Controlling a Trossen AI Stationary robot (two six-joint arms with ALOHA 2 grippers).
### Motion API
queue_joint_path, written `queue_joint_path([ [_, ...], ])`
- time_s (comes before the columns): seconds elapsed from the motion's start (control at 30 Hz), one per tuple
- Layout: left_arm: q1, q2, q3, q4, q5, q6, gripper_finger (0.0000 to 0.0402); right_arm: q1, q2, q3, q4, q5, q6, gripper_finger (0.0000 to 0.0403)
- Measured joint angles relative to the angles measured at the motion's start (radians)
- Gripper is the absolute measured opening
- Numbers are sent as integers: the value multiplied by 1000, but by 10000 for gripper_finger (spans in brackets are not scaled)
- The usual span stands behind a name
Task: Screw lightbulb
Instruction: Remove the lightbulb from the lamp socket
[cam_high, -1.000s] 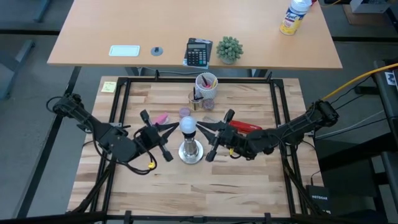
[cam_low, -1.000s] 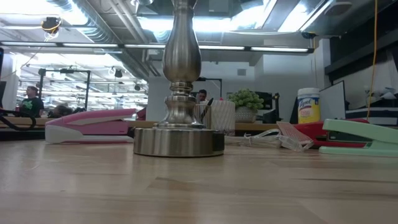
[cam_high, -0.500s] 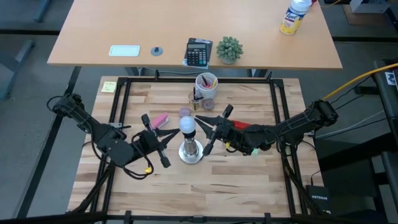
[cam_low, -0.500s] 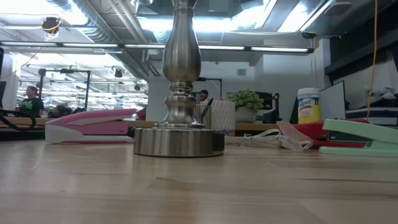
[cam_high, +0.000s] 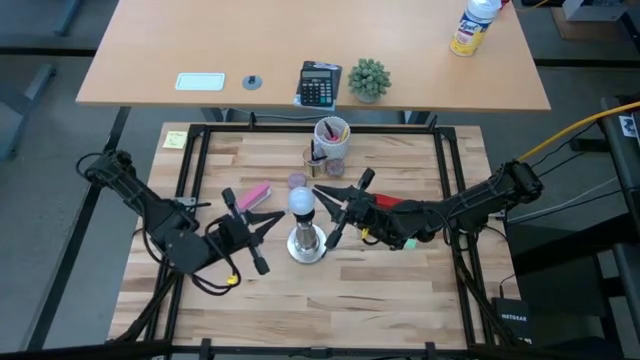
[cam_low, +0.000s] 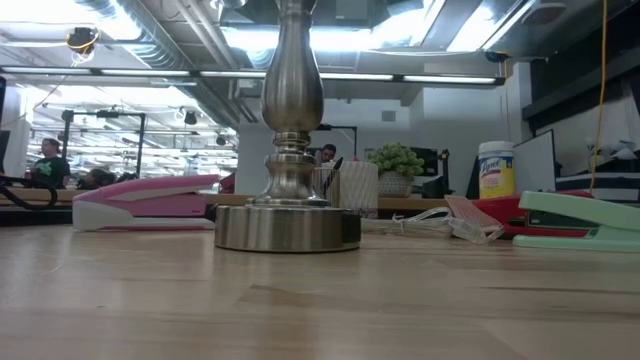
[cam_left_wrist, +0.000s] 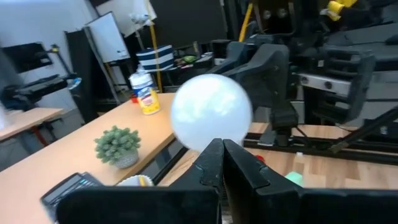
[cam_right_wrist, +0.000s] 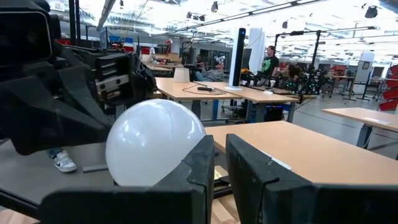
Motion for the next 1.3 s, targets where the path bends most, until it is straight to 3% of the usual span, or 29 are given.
queue_joint_path([
  [0.2,-13,0,0,0,-83,23,1,28,0,0,12,21,-11,48],
  [0.7,54,0,0,0,-123,58,1,102,0,0,67,42,-29,48],
  [0.93,98,-1,0,0,-71,54,1,103,5,0,80,-34,11,48],
  [1.3,109,-2,0,1,22,48,1,82,29,0,77,2,28,48],
])
